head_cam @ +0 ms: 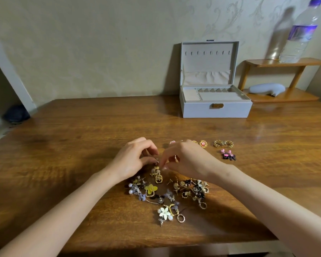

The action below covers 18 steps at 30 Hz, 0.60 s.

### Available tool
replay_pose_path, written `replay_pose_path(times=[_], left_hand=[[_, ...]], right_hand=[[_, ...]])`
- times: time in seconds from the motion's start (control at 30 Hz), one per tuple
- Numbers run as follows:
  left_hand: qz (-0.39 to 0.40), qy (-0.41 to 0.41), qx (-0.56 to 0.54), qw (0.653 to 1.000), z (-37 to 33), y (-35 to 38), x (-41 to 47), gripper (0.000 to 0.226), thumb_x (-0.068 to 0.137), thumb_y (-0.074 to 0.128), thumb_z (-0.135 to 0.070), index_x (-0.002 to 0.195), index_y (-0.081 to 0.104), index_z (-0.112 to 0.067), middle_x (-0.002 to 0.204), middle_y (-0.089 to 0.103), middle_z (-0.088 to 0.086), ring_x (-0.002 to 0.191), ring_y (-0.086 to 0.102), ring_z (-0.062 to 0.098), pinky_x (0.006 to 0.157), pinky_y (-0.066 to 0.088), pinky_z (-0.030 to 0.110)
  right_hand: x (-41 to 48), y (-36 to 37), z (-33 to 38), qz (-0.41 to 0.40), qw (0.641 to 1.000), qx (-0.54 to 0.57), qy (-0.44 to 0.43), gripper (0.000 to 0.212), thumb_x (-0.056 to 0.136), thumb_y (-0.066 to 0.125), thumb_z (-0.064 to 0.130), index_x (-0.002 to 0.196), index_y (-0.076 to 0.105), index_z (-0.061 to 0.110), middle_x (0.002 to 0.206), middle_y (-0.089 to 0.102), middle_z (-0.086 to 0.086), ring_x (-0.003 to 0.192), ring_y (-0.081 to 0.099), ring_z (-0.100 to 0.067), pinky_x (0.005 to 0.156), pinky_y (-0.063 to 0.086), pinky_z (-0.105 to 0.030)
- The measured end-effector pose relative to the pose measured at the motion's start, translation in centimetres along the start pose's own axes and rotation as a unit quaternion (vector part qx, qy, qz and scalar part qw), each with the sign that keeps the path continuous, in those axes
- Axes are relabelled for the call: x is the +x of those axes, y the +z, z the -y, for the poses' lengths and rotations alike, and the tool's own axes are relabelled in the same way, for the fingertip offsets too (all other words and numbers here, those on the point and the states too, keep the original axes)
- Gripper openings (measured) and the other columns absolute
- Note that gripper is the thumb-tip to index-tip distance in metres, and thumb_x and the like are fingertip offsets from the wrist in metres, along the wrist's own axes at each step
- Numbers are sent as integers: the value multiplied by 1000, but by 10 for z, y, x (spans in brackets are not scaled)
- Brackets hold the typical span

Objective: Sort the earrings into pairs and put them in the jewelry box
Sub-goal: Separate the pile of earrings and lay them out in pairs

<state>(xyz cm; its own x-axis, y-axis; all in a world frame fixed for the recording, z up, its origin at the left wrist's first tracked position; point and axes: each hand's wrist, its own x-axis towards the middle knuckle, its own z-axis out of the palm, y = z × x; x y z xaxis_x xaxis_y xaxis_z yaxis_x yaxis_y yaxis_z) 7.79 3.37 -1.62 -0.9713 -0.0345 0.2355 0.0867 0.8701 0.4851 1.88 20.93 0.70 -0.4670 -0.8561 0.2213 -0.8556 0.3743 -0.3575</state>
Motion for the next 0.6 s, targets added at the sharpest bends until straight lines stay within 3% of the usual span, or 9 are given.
replay_pose_path(times=[0.1, 0.2, 0.3, 0.37, 0.43, 0.6], left_hand=[[-33, 1, -4, 999, 0, -5, -7, 9, 79, 70, -21, 84, 63, -22, 89, 56, -13, 80, 53, 0, 64, 36, 10], [-15, 14, 1, 1000, -3, -6, -19, 9, 78, 70, -24, 83, 64, -23, 88, 58, -13, 85, 52, 0, 71, 40, 14], [9, 27, 0, 1000, -4, -6, -28, 10, 77, 70, -27, 86, 66, -30, 89, 57, -19, 92, 50, -1, 81, 43, 22], [29, 32, 4, 999, -3, -8, -33, 11, 78, 70, -26, 85, 66, -34, 89, 57, -20, 94, 49, -1, 83, 42, 24], [45, 33, 3, 998, -2, -9, -36, 12, 79, 69, -26, 80, 64, -38, 88, 57, -19, 95, 48, -1, 84, 42, 24], [66, 31, -17, 997, -2, -13, -43, 12, 78, 69, -26, 73, 63, -35, 86, 58, -19, 94, 49, 0, 84, 42, 25]], right_hand=[[0, 2, 5, -3, 1000, -30, 3, 18, 86, 63, 22, 100, 72, 29, 73, 53, 13, 67, 45, -4, 65, 36, -20], [0, 5, 7, -5, 998, -56, -3, 22, 88, 59, 23, 105, 69, 32, 76, 61, 8, 69, 42, -7, 65, 34, -21], [-1, 6, 6, 1, 998, -69, -1, 20, 89, 59, 25, 104, 69, 32, 71, 54, 9, 72, 42, -10, 62, 35, -23], [-3, 6, 4, 1, 999, -53, -4, 17, 88, 61, 24, 101, 71, 29, 65, 45, 14, 65, 40, -6, 58, 38, -22], [-5, 6, 0, -8, 999, -30, -5, 14, 86, 63, 22, 95, 73, 27, 62, 50, 14, 53, 39, -1, 58, 42, -20], [-12, 5, -6, 8, 1000, -5, -1, 11, 84, 66, 24, 92, 73, 27, 59, 49, 9, 49, 37, 2, 52, 31, -18]])
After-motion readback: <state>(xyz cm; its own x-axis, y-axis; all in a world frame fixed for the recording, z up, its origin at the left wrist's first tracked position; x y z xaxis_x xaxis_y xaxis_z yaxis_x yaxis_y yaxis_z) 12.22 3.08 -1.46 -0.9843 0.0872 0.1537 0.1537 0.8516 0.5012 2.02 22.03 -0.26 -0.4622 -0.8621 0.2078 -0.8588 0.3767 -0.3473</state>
